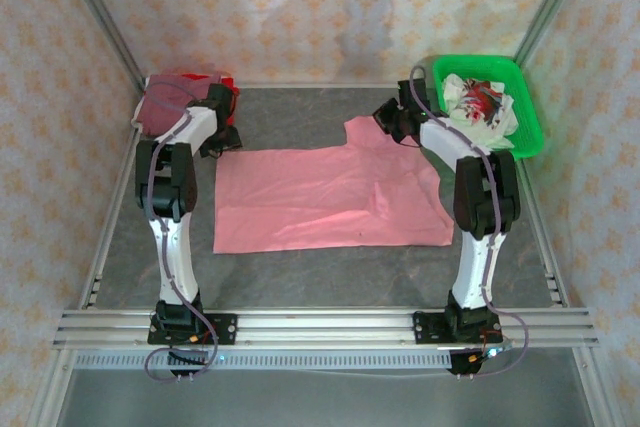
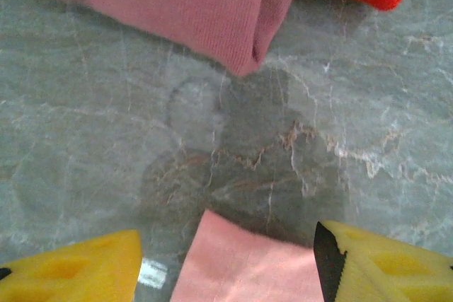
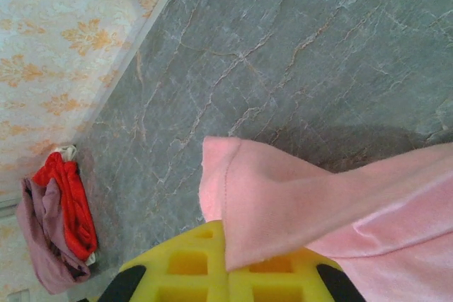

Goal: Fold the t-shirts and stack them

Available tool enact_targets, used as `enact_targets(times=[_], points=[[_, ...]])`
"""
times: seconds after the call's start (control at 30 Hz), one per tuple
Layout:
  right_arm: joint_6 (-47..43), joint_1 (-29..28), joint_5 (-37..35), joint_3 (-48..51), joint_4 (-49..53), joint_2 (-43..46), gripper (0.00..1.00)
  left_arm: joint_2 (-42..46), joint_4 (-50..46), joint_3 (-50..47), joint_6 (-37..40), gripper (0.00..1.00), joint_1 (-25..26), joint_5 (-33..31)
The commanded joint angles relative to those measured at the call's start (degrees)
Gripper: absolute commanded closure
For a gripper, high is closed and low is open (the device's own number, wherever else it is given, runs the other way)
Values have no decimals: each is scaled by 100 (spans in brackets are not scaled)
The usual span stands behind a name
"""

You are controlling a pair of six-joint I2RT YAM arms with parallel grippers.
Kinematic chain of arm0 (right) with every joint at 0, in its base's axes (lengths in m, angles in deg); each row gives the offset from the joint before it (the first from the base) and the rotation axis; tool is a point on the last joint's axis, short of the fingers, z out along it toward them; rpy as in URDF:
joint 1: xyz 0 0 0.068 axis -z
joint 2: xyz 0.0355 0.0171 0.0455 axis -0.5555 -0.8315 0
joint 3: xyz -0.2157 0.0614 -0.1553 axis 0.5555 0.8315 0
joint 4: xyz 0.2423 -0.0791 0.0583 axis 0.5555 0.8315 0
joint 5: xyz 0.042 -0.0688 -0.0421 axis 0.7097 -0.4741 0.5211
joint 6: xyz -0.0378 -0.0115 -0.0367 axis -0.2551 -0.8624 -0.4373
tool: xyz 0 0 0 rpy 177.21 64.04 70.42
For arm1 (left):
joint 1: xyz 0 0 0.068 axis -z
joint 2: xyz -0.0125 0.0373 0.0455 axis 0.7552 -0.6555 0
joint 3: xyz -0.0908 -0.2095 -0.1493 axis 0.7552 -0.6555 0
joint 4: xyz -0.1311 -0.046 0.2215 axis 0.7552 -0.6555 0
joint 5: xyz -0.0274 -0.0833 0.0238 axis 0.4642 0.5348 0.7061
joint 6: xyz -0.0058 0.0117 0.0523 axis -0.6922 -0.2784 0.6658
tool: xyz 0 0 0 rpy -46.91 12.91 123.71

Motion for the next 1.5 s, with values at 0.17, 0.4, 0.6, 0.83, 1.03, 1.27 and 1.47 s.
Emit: enact_targets(times=[0.17,0.4,0.6,0.83,1.03,1.27,1.47], points=[[-151,14,-125,117,170,468,100,-508,-450,556,158,47,-28,-8],[-244,30,-150,22,339,547,100,-441,-341,461,184,77,-27,-17],[-316,58,-190,-88,503,704,100,-255,-328,391,249,100,-19,-203],[-333,100,-122,58,504,968,100,202,-117,30,341,100,25,-477],[-431,174,-15,235,455,1338,100,701,248,-531,483,100,52,-831],[-489,252,51,675,399,1586,100,1059,639,-1165,488,100,77,-865],[-661,258,168,1000,268,1797,100,1322,901,-1625,470,100,148,-1109]])
